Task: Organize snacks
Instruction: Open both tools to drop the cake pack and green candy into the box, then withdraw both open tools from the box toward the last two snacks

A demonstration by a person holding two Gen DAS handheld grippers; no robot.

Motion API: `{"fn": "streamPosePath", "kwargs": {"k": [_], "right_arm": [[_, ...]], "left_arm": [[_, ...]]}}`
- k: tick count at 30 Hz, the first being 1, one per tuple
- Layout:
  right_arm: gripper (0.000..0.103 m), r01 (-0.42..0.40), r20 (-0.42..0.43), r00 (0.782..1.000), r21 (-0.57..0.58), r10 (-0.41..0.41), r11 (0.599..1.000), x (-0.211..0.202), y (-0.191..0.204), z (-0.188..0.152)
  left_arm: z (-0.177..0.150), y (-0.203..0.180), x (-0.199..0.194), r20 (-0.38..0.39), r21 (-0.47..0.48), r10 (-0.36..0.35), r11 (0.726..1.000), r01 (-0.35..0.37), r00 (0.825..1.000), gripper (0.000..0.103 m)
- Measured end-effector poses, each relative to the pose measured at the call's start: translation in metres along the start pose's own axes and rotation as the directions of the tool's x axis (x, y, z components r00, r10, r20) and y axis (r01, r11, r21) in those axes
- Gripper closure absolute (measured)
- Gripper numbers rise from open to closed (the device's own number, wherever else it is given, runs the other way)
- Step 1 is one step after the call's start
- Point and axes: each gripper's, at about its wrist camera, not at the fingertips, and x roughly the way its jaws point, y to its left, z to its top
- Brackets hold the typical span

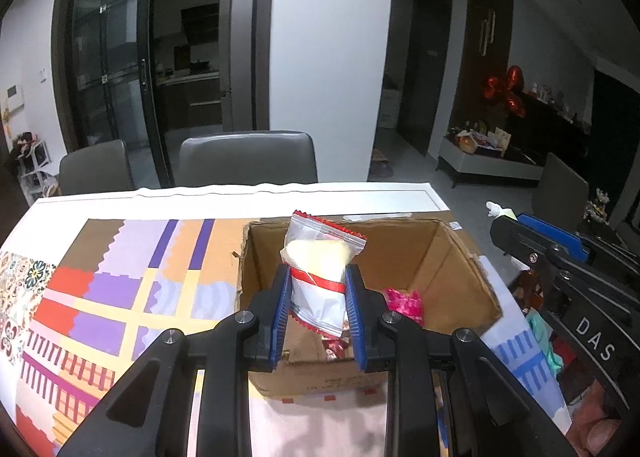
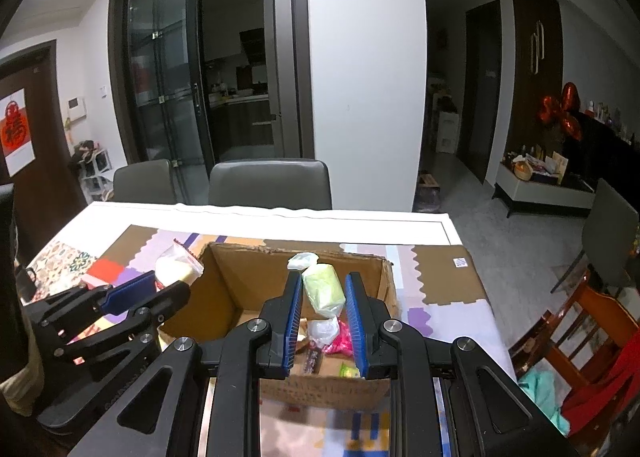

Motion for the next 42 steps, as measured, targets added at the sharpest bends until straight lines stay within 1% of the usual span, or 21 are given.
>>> {"fn": "streamPosePath", "kwargs": {"k": [2,6,11,18,21,22,24,25,26,27,29,30,34,35,37,42], "right_arm": [[0.08,0.001,-0.003,1.0,0.003,-0.001,1.0,0.007,0.001,0.002],[0.08,0.006,-0.008,1.0,0.01,-0.006,1.0,0.021,0.001,0.003],[0.08,0.012,-0.02,1.0,0.018,-0.011,1.0,0.036,0.002,0.003],[0.08,0.021,-0.041,0.999,0.017,-0.02,1.0,0.056,0.004,0.0],[0.079,0.024,-0.055,0.998,0.016,-0.023,1.0,0.065,0.005,-0.002],[0.079,0.025,-0.058,0.998,0.014,-0.024,1.0,0.067,0.005,-0.002],[0.079,0.031,-0.059,0.998,0.011,-0.03,0.999,0.071,0.004,-0.002],[0.078,0.036,-0.057,0.998,0.009,-0.036,0.999,0.072,0.004,-0.002],[0.075,0.037,-0.06,0.998,0.007,-0.037,0.999,0.073,0.004,-0.002],[0.072,0.034,-0.063,0.997,0.007,-0.034,0.999,0.074,0.004,-0.002],[0.05,0.045,-0.062,0.997,0.012,-0.044,0.999,0.076,0.002,-0.003],[0.046,0.048,-0.058,0.997,0.016,-0.047,0.999,0.076,0.001,-0.003],[0.03,0.06,-0.034,0.998,0.018,-0.059,0.998,0.07,-0.002,-0.002],[0.029,0.06,-0.031,0.998,0.023,-0.059,0.998,0.069,-0.003,-0.001],[0.028,0.059,-0.028,0.998,0.031,-0.059,0.998,0.066,-0.005,0.0],[0.025,0.078,-0.006,0.997,0.04,-0.078,0.996,0.056,-0.01,0.001]], "left_arm": [[0.001,0.001,0.006,0.002,-0.004,0.016,1.0,-0.016,1.0,0.076],[0.002,0.005,0.017,-0.003,-0.027,0.024,0.999,-0.024,1.0,0.076],[0.004,0.006,0.03,-0.004,-0.026,0.046,0.999,-0.046,0.999,0.076],[0.002,0.008,0.044,-0.024,-0.036,0.054,0.998,-0.055,0.998,0.076],[0.001,0.01,0.047,-0.029,-0.04,0.053,0.998,-0.054,0.998,0.073],[0.0,0.01,0.048,-0.03,-0.041,0.056,0.998,-0.057,0.998,0.072],[0.0,0.01,0.048,-0.03,-0.042,0.063,0.997,-0.064,0.998,0.062],[0.0,0.009,0.048,-0.03,-0.042,0.069,0.997,-0.071,0.997,0.049],[0.0,0.009,0.047,-0.026,-0.044,0.076,0.996,-0.077,0.997,0.041],[0.001,0.01,0.046,-0.021,-0.047,0.079,0.996,-0.08,0.997,0.04],[0.001,0.01,0.046,-0.026,-0.048,0.077,0.996,-0.078,0.997,0.04],[0.001,0.01,0.045,-0.027,-0.05,0.08,0.995,-0.082,0.996,0.04],[0.003,0.01,0.041,-0.023,-0.056,0.085,0.995,-0.086,0.996,0.032],[0.003,0.01,0.039,-0.022,-0.059,0.087,0.994,-0.088,0.996,0.028],[0.004,0.008,0.036,-0.017,-0.056,0.106,0.993,-0.107,0.994,0.025],[0.003,0.006,0.026,-0.006,-0.055,0.122,0.991,-0.123,0.992,0.024]]}}
